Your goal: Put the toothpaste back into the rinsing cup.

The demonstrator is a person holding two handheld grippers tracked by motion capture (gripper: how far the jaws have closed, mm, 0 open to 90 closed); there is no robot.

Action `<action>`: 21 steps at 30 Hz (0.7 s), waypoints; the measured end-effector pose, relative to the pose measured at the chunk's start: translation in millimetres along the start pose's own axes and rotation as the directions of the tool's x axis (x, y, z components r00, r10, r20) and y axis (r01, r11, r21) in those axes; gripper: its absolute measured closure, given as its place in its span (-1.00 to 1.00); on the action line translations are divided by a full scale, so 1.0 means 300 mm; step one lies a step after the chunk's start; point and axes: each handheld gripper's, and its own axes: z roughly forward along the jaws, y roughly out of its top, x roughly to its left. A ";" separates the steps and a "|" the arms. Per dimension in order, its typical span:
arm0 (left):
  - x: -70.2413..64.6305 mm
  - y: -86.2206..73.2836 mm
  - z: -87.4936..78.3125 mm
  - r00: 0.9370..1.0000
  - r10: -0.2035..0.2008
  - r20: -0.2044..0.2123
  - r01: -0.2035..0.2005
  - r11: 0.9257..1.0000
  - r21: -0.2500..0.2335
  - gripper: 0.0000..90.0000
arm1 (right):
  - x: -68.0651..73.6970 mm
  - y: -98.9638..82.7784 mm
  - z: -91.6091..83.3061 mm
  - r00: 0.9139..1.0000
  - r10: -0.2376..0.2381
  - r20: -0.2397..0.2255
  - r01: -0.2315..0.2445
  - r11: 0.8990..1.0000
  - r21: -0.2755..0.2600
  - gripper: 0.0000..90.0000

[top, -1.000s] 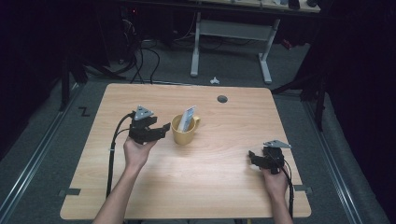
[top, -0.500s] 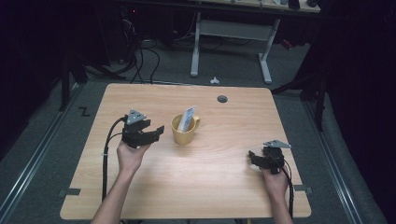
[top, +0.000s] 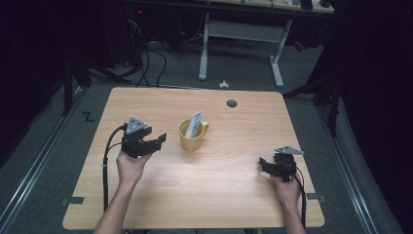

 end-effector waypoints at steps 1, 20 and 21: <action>0.003 -0.003 -0.003 1.000 -0.003 -0.001 0.003 1.000 -0.001 -0.18 | 0.000 0.000 0.000 1.000 0.000 0.000 0.000 1.000 0.000 -0.35; 0.038 -0.039 -0.054 0.999 -0.034 -0.032 0.033 0.999 -0.016 -0.18 | 0.000 0.000 0.000 1.000 0.000 0.000 0.000 1.000 0.000 -0.36; 0.039 -0.040 -0.056 0.999 -0.034 -0.033 0.034 0.999 -0.015 -0.18 | 0.000 0.000 0.000 1.000 0.000 0.000 0.000 1.000 0.000 -0.35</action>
